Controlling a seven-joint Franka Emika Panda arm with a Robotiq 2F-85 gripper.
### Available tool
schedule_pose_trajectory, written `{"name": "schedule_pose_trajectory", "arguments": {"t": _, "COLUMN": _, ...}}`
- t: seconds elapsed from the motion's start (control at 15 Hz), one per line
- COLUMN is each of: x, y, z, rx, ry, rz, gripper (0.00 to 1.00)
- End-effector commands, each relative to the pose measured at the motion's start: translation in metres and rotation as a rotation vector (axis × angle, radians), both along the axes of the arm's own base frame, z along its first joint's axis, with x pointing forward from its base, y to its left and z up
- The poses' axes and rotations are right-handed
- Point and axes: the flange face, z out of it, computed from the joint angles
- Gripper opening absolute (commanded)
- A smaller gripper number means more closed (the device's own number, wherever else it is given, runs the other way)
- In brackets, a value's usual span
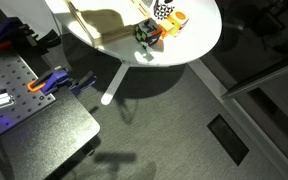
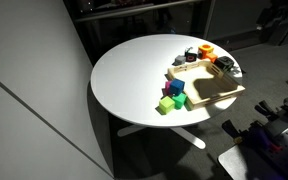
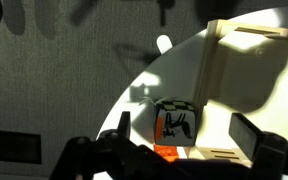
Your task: Pick up the block with the letter a on it and put it in the tray
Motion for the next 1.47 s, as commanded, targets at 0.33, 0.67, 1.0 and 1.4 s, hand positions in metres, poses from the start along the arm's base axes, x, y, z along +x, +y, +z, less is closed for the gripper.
{"name": "schedule_pose_trajectory", "arguments": {"t": 0.33, "x": 0.064, "y": -0.005, "z": -0.03, "rx": -0.006, "ry": 0.032, "rz": 0.015, "gripper": 1.0}}
{"name": "schedule_pose_trajectory", "arguments": {"t": 0.67, "x": 0.095, "y": 0.008, "z": -0.06, "rx": -0.037, "ry": 0.071, "rz": 0.026, "gripper": 1.0}}
{"name": "schedule_pose_trajectory", "arguments": {"t": 1.0, "x": 0.11, "y": 0.02, "z": -0.089, "rx": -0.063, "ry": 0.101, "rz": 0.003, "gripper": 1.0}}
{"name": "schedule_pose_trajectory", "arguments": {"t": 1.4, "x": 0.112, "y": 0.033, "z": -0.113, "rx": -0.123, "ry": 0.14, "rz": -0.13, "gripper": 1.0}}
